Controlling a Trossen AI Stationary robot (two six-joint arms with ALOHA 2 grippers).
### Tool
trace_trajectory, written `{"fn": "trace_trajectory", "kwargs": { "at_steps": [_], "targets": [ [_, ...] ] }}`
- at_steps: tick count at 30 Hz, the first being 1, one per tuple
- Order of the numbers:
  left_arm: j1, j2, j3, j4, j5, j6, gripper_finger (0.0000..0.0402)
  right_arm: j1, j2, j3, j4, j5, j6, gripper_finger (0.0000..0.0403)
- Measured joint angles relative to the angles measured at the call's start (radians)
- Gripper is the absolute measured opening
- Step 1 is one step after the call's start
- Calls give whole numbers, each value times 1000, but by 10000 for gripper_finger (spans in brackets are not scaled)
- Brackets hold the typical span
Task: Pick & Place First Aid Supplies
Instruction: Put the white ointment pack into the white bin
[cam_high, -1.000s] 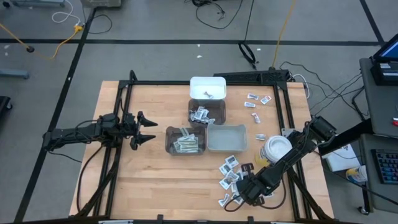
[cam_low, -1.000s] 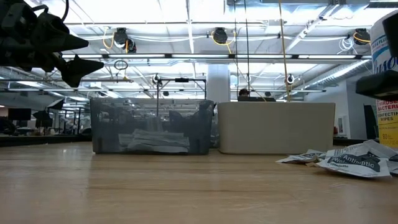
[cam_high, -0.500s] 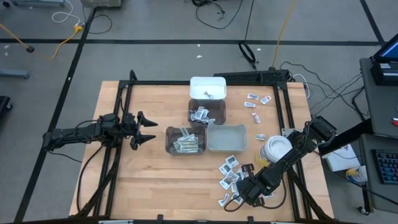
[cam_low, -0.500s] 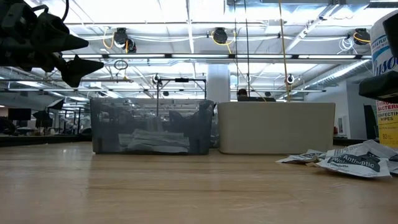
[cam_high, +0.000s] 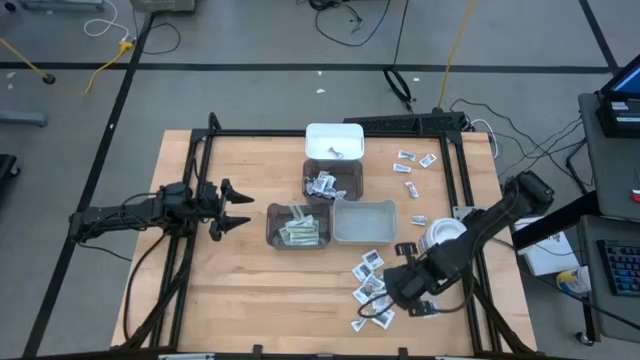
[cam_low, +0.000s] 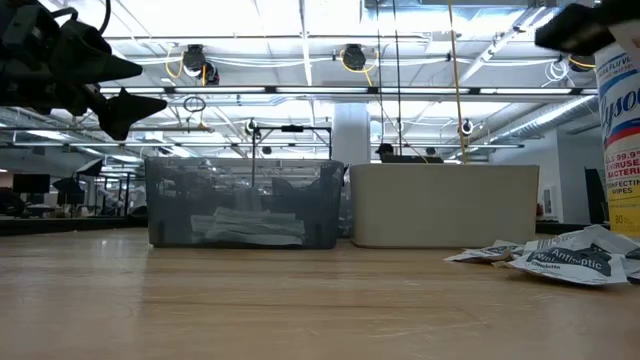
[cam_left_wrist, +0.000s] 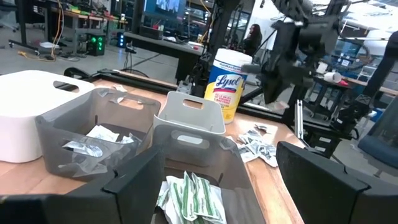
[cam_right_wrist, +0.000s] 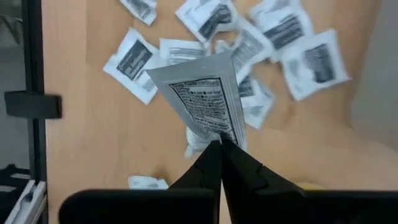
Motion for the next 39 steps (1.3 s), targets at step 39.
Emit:
{"fn": "trace_trajectory", "kwargs": {
  "at_steps": [39],
  "targets": [
    [0,0,0,0,0,0,310,-772,121,382,-317,-60,-673,0]
  ]
}}
